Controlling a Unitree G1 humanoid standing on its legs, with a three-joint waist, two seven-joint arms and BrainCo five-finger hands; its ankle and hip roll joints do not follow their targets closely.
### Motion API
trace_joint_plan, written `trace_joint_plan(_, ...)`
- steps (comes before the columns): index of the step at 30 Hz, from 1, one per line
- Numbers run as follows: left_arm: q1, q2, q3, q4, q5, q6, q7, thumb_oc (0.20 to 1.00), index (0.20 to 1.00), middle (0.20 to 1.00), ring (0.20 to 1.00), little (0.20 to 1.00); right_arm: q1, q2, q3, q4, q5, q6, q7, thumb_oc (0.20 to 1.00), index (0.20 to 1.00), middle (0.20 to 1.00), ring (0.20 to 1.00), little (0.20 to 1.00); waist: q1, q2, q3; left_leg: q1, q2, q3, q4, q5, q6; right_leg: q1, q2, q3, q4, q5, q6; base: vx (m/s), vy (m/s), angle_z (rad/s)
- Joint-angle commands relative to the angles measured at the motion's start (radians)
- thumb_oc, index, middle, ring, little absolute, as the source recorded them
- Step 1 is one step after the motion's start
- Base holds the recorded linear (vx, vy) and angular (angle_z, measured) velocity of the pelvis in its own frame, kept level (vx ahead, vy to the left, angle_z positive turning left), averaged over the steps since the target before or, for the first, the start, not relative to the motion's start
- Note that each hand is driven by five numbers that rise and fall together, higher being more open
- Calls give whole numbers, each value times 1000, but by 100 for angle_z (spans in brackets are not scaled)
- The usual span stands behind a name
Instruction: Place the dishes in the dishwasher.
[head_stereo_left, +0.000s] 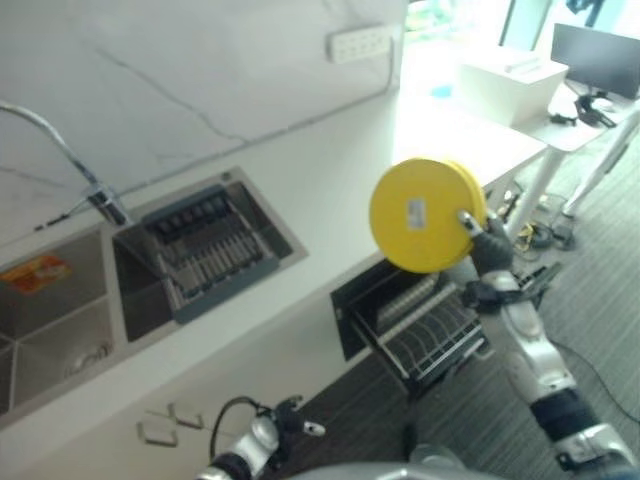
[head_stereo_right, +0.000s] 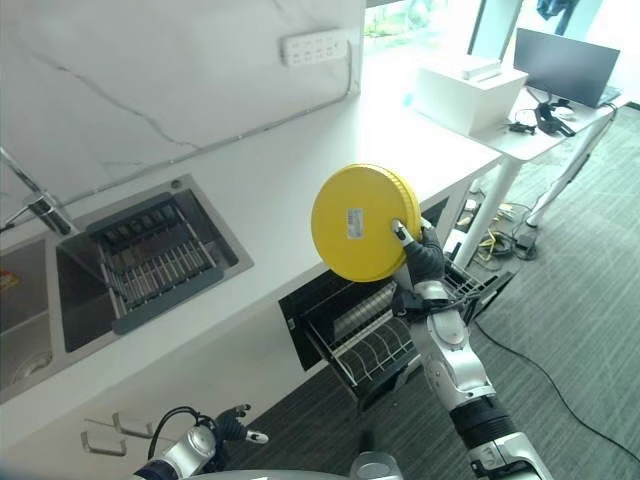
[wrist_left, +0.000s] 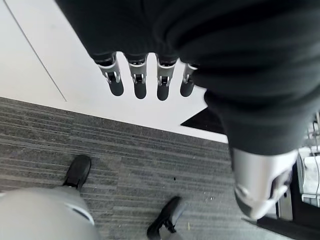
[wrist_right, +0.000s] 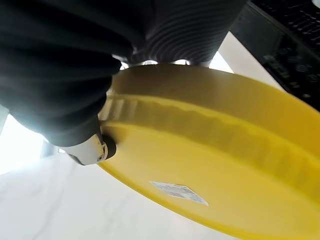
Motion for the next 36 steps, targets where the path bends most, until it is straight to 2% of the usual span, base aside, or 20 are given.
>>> trace_joint_plan(1,-44,53,-51,54,4,-37,1,1000,1000,1000,1000,1000,-113,53,-70,-80,42,-106,37,200,200,200,200,200,9,-55,19,-22,15,33,120,-121,29,37,-105,3,101,-164,81,-8,-27,-14)
trace_joint_plan(7,-15,57,-45,61,1,-48,11,1000,1000,1000,1000,1000,12,40,-133,-117,65,-97,45,200,200,200,200,200,-24,-57,23,-20,7,55,127,-136,40,17,-103,30,113,-165,87,3,-40,-13)
trace_joint_plan(10,-16,65,-38,54,-19,-51,4,1000,1000,1000,1000,1000,44,41,-150,-85,56,-65,53,200,200,200,200,200,-39,-55,39,-28,7,58,146,-150,43,3,-101,39,131,-172,86,0,-17,-22)
trace_joint_plan(14,-14,53,-39,25,-44,-67,8,1000,1000,1000,1000,1000,54,60,-164,19,68,-61,73,200,200,200,200,200,-37,-51,55,-42,7,53,162,-157,42,-10,-102,44,133,-171,85,27,-6,-12)
trace_joint_plan(17,-21,50,-45,-13,-57,-52,1,1000,1000,1000,1000,1000,11,57,-157,117,2,-89,70,200,200,200,200,200,-19,-43,81,-62,12,44,177,-156,36,-26,-109,32,140,-167,82,-27,7,0)
trace_joint_plan(21,-8,55,-56,-42,-46,-34,-15,1000,1000,1000,1000,1000,-11,54,-171,158,18,-80,62,200,200,200,200,200,-5,-36,90,-68,12,32,180,-156,31,-28,-117,20,146,-167,83,20,19,-1)
trace_joint_plan(26,-12,70,-78,-45,-58,-40,-31,1000,1000,1000,1000,1000,-102,35,-152,302,-71,-10,16,200,200,200,200,200,28,-25,111,-95,9,-1,194,-154,26,-43,-130,10,168,-173,81,36,28,4)
trace_joint_plan(32,-44,81,-80,-65,-112,-52,-44,1000,1000,1000,1000,1000,-212,11,-132,420,-136,14,-6,200,200,200,200,200,53,-14,157,-137,2,-39,214,-153,23,-75,-137,7,203,-183,74,-45,27,11)
trace_joint_plan(36,-67,95,-88,-89,-139,-51,-55,1000,1000,1000,1000,1000,-300,-35,-114,487,-259,58,-39,200,200,200,200,200,71,-6,198,-178,0,-64,227,-147,18,-108,-146,0,234,-192,71,-95,37,11)
